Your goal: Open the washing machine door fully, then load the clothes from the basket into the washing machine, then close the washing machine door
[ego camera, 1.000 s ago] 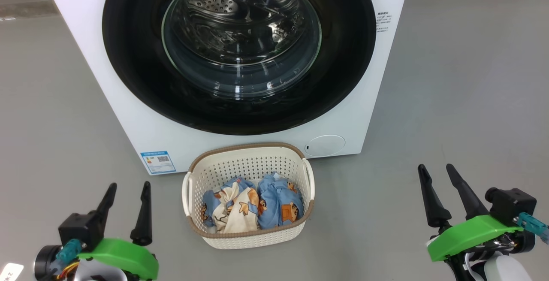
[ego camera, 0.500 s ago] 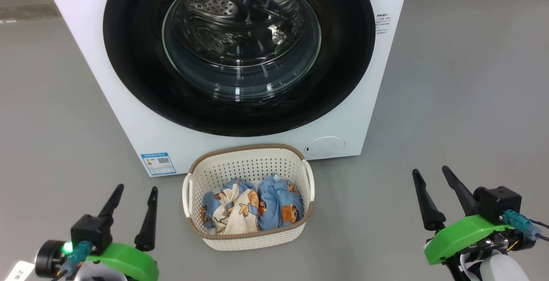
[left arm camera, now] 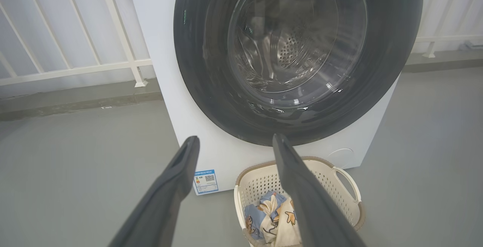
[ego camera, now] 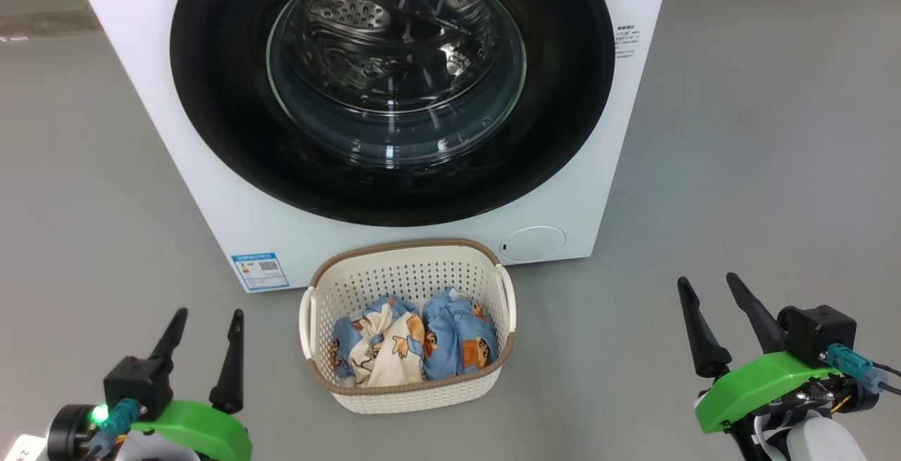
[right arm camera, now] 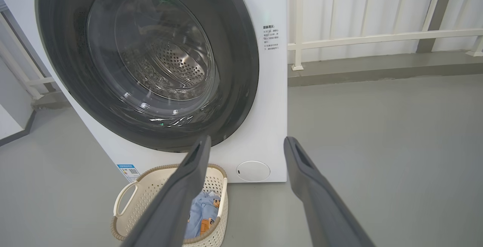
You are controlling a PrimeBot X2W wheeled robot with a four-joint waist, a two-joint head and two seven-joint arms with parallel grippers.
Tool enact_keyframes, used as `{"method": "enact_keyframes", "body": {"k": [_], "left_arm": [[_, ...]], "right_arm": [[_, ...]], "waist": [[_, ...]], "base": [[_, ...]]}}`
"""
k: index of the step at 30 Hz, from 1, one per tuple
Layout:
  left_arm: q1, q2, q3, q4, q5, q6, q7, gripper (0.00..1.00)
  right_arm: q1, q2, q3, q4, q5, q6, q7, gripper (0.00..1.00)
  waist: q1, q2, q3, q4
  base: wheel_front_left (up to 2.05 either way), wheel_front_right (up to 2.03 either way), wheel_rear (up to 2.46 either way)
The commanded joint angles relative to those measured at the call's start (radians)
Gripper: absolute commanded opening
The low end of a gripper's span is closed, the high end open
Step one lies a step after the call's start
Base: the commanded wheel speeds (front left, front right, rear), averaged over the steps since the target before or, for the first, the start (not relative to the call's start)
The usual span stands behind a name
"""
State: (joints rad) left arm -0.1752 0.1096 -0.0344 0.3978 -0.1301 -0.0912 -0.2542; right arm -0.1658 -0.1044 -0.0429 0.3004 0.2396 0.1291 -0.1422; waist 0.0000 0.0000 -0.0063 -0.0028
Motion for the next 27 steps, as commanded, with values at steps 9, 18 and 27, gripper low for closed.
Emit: {"method": "enact_keyframes", "body": {"k": [9, 18, 27], "left_arm": [[-0.055, 0.013, 0.056, -0.013, -0.007, 0.012, -0.008, 1.0], [-0.06, 0.016, 0.053, 0.004, 0.0, 0.005, -0.008, 1.0], [-0.063, 0.015, 0.063, 0.017, -0.007, 0.005, -0.008, 1.0]], "right_arm": [[-0.027, -0.003, 0.017, -0.031, -0.001, 0.002, -0.005, 1.0], [-0.027, 0.004, 0.007, -0.027, -0.001, 0.002, -0.004, 1.0], [-0.028, 0.008, -0.003, -0.026, 0.009, 0.002, 0.0, 1.0]], "waist": [[0.0, 0.0, -0.005, 0.0], [0.0, 0.0, -0.006, 0.002], [0.0, 0.0, 0.0, 0.001]], "base": [[0.0, 0.0, 0.0], [0.0, 0.0, 0.0], [0.01, 0.01, -0.01]]}}
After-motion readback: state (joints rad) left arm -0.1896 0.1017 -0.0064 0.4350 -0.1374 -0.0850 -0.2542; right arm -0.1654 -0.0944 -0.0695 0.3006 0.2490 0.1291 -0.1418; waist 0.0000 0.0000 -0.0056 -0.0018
